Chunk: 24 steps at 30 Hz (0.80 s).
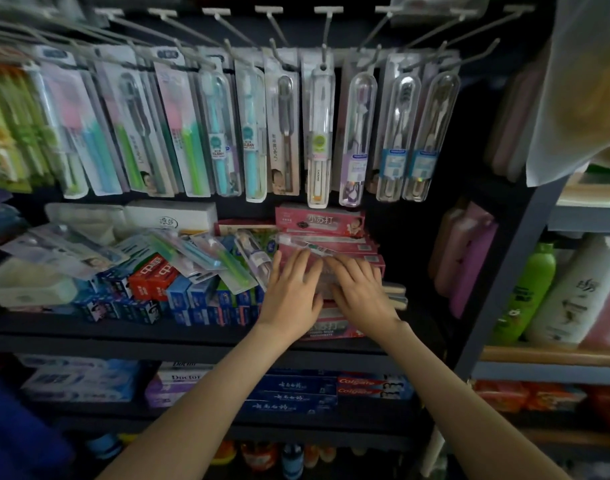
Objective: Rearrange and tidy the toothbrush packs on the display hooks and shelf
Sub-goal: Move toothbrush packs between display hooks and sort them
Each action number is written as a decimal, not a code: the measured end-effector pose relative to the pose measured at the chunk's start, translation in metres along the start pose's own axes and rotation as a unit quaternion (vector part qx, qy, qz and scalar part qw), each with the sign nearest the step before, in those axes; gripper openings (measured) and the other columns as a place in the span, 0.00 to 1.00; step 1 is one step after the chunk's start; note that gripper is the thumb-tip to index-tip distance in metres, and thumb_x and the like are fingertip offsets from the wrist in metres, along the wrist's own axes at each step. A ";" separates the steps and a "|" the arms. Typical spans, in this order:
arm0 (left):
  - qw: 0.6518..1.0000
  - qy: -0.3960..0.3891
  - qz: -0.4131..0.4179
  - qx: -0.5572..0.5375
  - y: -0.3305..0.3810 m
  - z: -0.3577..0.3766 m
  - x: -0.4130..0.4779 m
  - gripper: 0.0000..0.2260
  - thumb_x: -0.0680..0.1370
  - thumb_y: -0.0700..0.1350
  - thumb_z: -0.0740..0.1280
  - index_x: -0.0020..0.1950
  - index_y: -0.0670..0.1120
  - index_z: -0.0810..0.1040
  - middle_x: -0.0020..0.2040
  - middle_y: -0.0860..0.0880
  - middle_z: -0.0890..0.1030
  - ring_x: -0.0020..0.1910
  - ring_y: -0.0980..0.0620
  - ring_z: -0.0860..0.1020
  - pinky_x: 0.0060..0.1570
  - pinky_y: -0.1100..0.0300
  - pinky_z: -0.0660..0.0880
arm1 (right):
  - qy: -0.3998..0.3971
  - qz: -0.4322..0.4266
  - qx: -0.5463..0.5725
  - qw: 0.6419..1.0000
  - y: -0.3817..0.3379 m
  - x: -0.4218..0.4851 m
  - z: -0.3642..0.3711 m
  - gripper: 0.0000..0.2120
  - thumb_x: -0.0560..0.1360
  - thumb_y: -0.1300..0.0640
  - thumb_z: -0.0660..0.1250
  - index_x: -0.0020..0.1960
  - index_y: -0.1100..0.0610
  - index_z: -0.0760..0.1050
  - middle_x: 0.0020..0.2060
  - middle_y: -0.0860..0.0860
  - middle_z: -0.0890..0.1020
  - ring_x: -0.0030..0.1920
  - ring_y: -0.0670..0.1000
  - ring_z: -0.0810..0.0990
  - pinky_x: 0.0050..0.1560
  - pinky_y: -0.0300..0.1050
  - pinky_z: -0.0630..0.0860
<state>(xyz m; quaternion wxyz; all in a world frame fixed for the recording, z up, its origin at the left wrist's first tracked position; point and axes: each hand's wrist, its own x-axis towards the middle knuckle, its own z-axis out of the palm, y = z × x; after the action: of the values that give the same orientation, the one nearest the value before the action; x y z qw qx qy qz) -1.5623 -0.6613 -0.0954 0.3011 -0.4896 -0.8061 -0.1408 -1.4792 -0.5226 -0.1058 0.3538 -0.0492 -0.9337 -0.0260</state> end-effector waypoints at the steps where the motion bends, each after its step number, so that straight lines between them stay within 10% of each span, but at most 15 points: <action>1: 1.000 0.012 -0.002 -0.003 -0.004 -0.005 0.001 0.24 0.70 0.46 0.72 0.65 0.41 0.74 0.64 0.40 0.74 0.67 0.41 0.70 0.70 0.39 0.58 | 0.011 0.006 0.009 1.000 -0.007 0.005 -0.002 0.21 0.75 0.54 0.56 0.67 0.55 0.64 0.59 0.53 0.75 0.52 0.52 0.68 0.47 0.49 0.72; 12: 0.986 0.138 -0.079 -0.051 -0.123 -0.083 -0.036 0.21 0.72 0.44 0.71 0.64 0.39 0.74 0.62 0.40 0.75 0.61 0.42 0.74 0.63 0.46 0.71 | 0.147 0.041 0.082 0.985 -0.139 0.086 0.001 0.21 0.73 0.54 0.57 0.65 0.56 0.68 0.55 0.53 0.76 0.51 0.51 0.68 0.46 0.45 0.60; 24: 0.984 0.145 -0.102 0.031 -0.375 -0.157 -0.099 0.24 0.72 0.42 0.72 0.67 0.43 0.74 0.63 0.39 0.74 0.60 0.38 0.74 0.59 0.44 0.72 | 0.158 0.104 0.144 0.971 -0.320 0.219 0.061 0.23 0.75 0.60 0.66 0.68 0.60 0.66 0.58 0.57 0.74 0.58 0.56 0.69 0.57 0.53 0.69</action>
<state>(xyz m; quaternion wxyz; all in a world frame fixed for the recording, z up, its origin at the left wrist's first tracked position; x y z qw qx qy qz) -1.8019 -0.9927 -0.0093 0.4140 -0.3695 -0.8037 -0.2148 -1.7179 -0.8193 -0.0103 0.5007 -0.0898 -0.8497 0.1388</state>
